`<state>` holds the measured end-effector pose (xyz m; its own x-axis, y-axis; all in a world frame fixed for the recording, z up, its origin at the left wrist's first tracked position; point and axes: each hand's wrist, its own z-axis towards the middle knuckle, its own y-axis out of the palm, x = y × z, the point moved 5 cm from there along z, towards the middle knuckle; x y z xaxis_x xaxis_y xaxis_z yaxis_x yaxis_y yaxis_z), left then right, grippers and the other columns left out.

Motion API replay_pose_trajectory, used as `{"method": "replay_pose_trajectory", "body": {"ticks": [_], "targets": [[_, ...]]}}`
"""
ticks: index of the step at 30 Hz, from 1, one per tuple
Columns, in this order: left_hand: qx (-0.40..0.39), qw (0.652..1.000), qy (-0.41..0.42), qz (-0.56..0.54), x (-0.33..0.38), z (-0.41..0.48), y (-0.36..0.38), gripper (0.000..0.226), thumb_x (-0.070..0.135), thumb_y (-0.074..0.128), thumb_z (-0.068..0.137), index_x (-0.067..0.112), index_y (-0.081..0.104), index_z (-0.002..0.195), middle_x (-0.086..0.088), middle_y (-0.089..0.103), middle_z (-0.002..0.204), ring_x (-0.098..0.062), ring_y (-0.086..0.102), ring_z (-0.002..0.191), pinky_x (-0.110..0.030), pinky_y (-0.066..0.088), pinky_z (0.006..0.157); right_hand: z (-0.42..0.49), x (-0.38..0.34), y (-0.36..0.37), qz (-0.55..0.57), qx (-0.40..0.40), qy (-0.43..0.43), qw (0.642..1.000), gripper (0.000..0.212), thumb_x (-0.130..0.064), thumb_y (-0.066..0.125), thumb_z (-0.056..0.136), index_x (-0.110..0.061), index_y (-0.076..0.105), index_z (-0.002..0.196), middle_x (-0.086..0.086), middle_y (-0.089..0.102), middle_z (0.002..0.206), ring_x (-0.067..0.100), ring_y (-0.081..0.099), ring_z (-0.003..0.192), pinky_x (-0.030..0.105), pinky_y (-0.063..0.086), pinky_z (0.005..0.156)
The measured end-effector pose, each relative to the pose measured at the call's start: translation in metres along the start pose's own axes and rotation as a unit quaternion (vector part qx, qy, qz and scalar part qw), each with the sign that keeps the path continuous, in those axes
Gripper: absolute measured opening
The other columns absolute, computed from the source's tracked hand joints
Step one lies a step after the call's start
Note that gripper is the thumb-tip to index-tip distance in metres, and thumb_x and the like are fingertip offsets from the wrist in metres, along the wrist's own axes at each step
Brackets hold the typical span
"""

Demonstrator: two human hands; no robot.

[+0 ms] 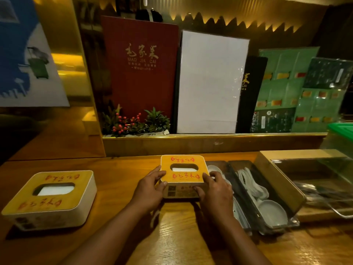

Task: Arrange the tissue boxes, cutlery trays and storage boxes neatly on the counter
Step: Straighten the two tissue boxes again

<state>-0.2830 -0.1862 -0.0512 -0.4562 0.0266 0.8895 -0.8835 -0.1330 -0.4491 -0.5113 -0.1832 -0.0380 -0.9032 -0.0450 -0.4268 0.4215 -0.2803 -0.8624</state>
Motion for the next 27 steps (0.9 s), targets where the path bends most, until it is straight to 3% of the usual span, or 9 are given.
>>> {"method": "replay_pose_trajectory", "body": {"ticks": [6, 10, 14, 19, 22, 27], "targets": [[-0.002, 1.000, -0.002, -0.002, 0.002, -0.007, -0.003, 0.050, 0.017, 0.063, 0.096, 0.029, 0.052, 0.143, 0.014, 0.036, 0.158, -0.015, 0.047, 0.138, -0.039, 0.050, 0.106, -0.003, -0.004, -0.004, -0.022, -0.008, -0.015, 1.000, 0.064, -0.049, 0.071, 0.084, -0.026, 0.050, 0.140, 0.004, 0.046, 0.146, 0.028, 0.039, 0.133, 0.051, 0.039, 0.108], [0.029, 0.999, 0.018, 0.008, 0.004, -0.021, -0.033, 0.052, 0.021, 0.063, 0.096, 0.037, 0.049, 0.143, 0.011, 0.045, 0.153, -0.009, 0.050, 0.131, -0.043, 0.052, 0.103, -0.012, -0.034, -0.005, 0.003, 0.032, -0.061, 0.998, 0.061, -0.045, 0.074, 0.083, -0.025, 0.054, 0.137, 0.009, 0.047, 0.145, 0.029, 0.040, 0.133, 0.051, 0.039, 0.105], [0.067, 0.995, 0.052, 0.050, 0.002, -0.041, -0.092, 0.038, 0.029, 0.062, 0.096, 0.040, 0.059, 0.132, 0.013, 0.054, 0.138, -0.012, 0.055, 0.123, -0.042, 0.057, 0.093, -0.042, -0.121, 0.027, 0.042, -0.005, -0.225, 0.973, 0.043, -0.050, 0.062, 0.088, -0.026, 0.063, 0.124, 0.004, 0.059, 0.125, 0.024, 0.052, 0.114, 0.043, 0.047, 0.092], [0.149, 0.966, 0.087, 0.190, -0.008, -0.066, -0.179, 0.032, 0.021, 0.066, 0.091, 0.026, 0.068, 0.123, 0.003, 0.066, 0.128, -0.016, 0.062, 0.113, -0.037, 0.053, 0.093, -0.087, -0.229, 0.080, 0.031, -0.079, -0.362, 0.928, 0.056, -0.051, 0.055, 0.089, -0.029, 0.043, 0.139, 0.005, 0.058, 0.122, 0.027, 0.053, 0.110, 0.041, 0.044, 0.089], [0.198, 0.953, 0.066, 0.219, -0.027, -0.081, -0.225, 0.031, 0.015, 0.069, 0.089, 0.023, 0.070, 0.118, 0.004, 0.066, 0.124, -0.016, 0.062, 0.111, -0.027, 0.047, 0.087, -0.097, -0.271, 0.102, 0.036, -0.113, -0.369, 0.922, 0.064, -0.055, 0.055, 0.088, -0.031, 0.037, 0.144, 0.009, 0.056, 0.120, 0.030, 0.053, 0.105, 0.044, 0.046, 0.081], [0.253, 0.946, -0.045, 0.198, -0.074, -0.097, -0.277, 0.042, 0.026, 0.070, 0.090, 0.024, 0.061, 0.132, -0.005, 0.055, 0.134, -0.029, 0.062, 0.110, -0.035, 0.050, 0.080, -0.093, -0.286, 0.112, 0.019, -0.102, -0.329, 0.939, 0.049, -0.067, 0.055, 0.082, -0.036, 0.055, 0.120, 0.006, 0.057, 0.117, 0.028, 0.053, 0.105, 0.044, 0.045, 0.083]]}}
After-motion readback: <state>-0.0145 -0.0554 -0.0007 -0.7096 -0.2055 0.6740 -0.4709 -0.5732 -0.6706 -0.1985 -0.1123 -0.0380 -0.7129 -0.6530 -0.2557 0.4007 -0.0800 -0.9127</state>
